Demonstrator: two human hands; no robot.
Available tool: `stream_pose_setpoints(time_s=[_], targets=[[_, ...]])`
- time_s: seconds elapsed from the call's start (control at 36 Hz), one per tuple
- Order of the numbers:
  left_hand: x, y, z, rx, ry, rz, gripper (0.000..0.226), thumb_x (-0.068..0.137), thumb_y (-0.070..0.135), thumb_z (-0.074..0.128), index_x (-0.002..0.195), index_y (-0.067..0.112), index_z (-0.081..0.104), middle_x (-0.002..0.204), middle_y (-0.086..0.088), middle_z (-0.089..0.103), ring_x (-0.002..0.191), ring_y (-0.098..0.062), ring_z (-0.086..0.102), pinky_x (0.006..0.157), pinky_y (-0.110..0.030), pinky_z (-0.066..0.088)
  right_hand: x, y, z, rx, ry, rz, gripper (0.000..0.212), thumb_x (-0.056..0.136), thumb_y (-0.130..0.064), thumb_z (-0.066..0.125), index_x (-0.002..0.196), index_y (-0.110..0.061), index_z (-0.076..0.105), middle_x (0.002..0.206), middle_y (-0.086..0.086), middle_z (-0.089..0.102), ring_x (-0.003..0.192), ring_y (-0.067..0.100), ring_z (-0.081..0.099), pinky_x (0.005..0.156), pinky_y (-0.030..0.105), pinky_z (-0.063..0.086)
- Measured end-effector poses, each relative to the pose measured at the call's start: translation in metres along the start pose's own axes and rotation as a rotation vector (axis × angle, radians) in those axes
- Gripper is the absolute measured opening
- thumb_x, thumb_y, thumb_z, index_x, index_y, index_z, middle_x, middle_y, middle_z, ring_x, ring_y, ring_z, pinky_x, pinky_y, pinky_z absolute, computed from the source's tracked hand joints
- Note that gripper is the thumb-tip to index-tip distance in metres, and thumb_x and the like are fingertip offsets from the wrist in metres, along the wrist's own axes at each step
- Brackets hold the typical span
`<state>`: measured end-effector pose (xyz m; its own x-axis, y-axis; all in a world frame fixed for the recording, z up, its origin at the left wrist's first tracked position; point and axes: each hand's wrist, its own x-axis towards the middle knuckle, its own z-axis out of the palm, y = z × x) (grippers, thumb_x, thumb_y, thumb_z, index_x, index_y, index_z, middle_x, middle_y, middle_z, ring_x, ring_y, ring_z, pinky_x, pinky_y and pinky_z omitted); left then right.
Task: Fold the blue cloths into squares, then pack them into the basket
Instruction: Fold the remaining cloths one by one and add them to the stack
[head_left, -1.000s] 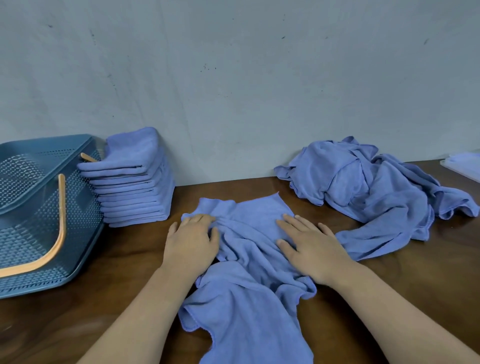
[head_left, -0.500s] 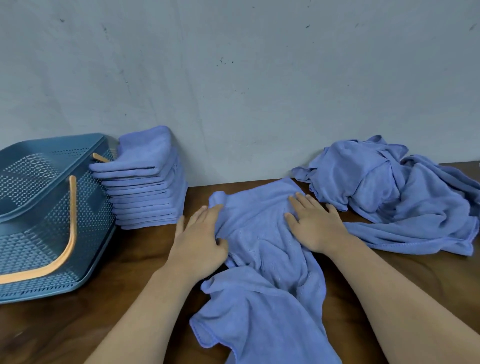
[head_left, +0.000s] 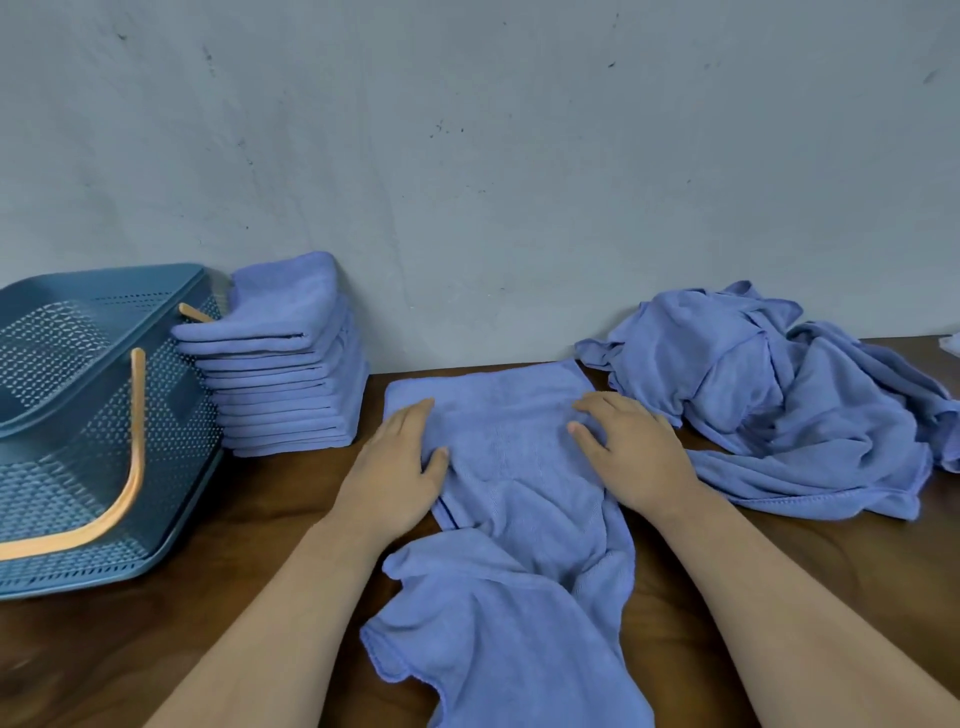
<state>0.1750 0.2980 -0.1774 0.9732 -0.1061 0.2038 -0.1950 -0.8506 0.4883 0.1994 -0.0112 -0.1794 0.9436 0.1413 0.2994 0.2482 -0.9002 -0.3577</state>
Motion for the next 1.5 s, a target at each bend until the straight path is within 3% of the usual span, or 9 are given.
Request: stream_pose_setpoints(time_s=[0.17, 0.33, 0.53, 0.69, 0.86, 1.06, 1.14, 1.31, 1.5], targets=[[-0.031, -0.001, -0.008, -0.081, 0.051, 0.014, 0.052, 0.105, 0.031, 0.061, 0.153, 0.02, 0.046, 0.15, 0.006, 0.05, 0.139, -0.017, 0.045, 0.114, -0.028, 0.037, -0.03, -0.011, -0.011, 0.236, 0.152, -0.095, 0.023, 0.105, -0.038, 0.056, 0.121, -0.029, 0.07, 0.121, -0.015, 0.066, 0.108, 0.012, 0.062, 0.095, 0.045, 0.053], [-0.08, 0.003, -0.021, -0.216, 0.065, 0.07, 0.031, 0.102, 0.025, 0.063, 0.13, 0.04, 0.062, 0.133, 0.03, 0.055, 0.13, 0.004, 0.046, 0.11, -0.017, 0.037, -0.079, -0.017, -0.028, 0.303, 0.132, -0.16, 0.014, 0.102, -0.029, 0.066, 0.113, -0.032, 0.074, 0.116, -0.023, 0.065, 0.117, 0.003, 0.056, 0.101, 0.031, 0.049], [-0.139, 0.024, -0.041, -0.252, -0.092, 0.137, 0.015, 0.102, 0.047, 0.061, 0.094, 0.038, 0.07, 0.095, 0.013, 0.066, 0.102, -0.012, 0.057, 0.09, -0.026, 0.045, -0.131, -0.036, -0.056, 0.374, -0.088, -0.187, 0.031, 0.096, -0.048, 0.07, 0.071, -0.032, 0.062, 0.077, -0.006, 0.058, 0.079, 0.018, 0.053, 0.074, 0.026, 0.039], [-0.142, 0.029, -0.05, -0.502, -0.011, 0.074, 0.021, 0.107, 0.026, 0.06, 0.088, 0.019, 0.066, 0.082, -0.001, 0.063, 0.078, -0.009, 0.056, 0.076, -0.026, 0.043, -0.146, -0.055, -0.068, 0.314, -0.239, -0.309, 0.016, 0.09, -0.057, 0.078, 0.086, -0.042, 0.073, 0.099, -0.014, 0.066, 0.098, 0.014, 0.056, 0.091, 0.033, 0.043], [-0.144, 0.029, -0.069, -0.896, -0.104, 0.114, 0.041, 0.099, 0.038, 0.064, 0.083, 0.001, 0.055, 0.09, -0.038, 0.052, 0.082, -0.033, 0.047, 0.078, -0.045, 0.033, -0.142, -0.06, -0.081, 0.885, -0.332, -0.19, 0.019, 0.105, -0.026, 0.064, 0.092, -0.012, 0.065, 0.079, 0.0, 0.06, 0.076, 0.014, 0.052, 0.074, 0.028, 0.042], [-0.149, 0.026, -0.073, -0.959, -0.334, 0.176, 0.051, 0.094, 0.038, 0.065, 0.064, 0.001, 0.048, 0.061, -0.017, 0.035, 0.059, -0.022, 0.031, 0.057, -0.028, 0.027, -0.141, -0.067, -0.086, 1.033, -0.472, -0.096, 0.025, 0.104, -0.037, 0.064, 0.1, -0.015, 0.072, 0.078, 0.021, 0.068, 0.058, 0.026, 0.052, 0.054, 0.03, 0.041], [-0.149, 0.028, -0.072, -1.025, -0.48, 0.11, 0.045, 0.097, 0.037, 0.061, 0.068, 0.003, 0.058, 0.063, -0.02, 0.061, 0.052, -0.024, 0.052, 0.054, -0.029, 0.039, -0.141, -0.07, -0.088, 1.049, -0.483, -0.033, 0.024, 0.103, -0.035, 0.058, 0.102, -0.015, 0.072, 0.086, 0.02, 0.076, 0.048, 0.027, 0.062, 0.04, 0.024, 0.037], [-0.143, 0.024, -0.051, -0.388, -0.102, 0.139, 0.012, 0.105, 0.027, 0.064, 0.094, 0.027, 0.069, 0.087, 0.007, 0.071, 0.072, -0.013, 0.062, 0.071, -0.035, 0.051, -0.133, -0.046, -0.064, 0.558, -0.021, -0.018, 0.013, 0.099, -0.021, 0.072, 0.101, -0.033, 0.075, 0.099, -0.011, 0.074, 0.092, 0.01, 0.071, 0.084, 0.032, 0.056], [-0.131, -0.003, -0.042, 0.097, -0.037, 0.142, 0.025, 0.099, 0.047, 0.061, 0.124, 0.047, 0.06, 0.117, 0.032, 0.056, 0.106, 0.001, 0.049, 0.095, -0.034, 0.045, -0.13, -0.025, -0.049, -0.073, -0.313, -0.062, 0.058, 0.103, -0.068, 0.038, 0.158, -0.048, 0.036, 0.166, -0.025, 0.026, 0.154, 0.0, 0.02, 0.127, 0.033, 0.018]])
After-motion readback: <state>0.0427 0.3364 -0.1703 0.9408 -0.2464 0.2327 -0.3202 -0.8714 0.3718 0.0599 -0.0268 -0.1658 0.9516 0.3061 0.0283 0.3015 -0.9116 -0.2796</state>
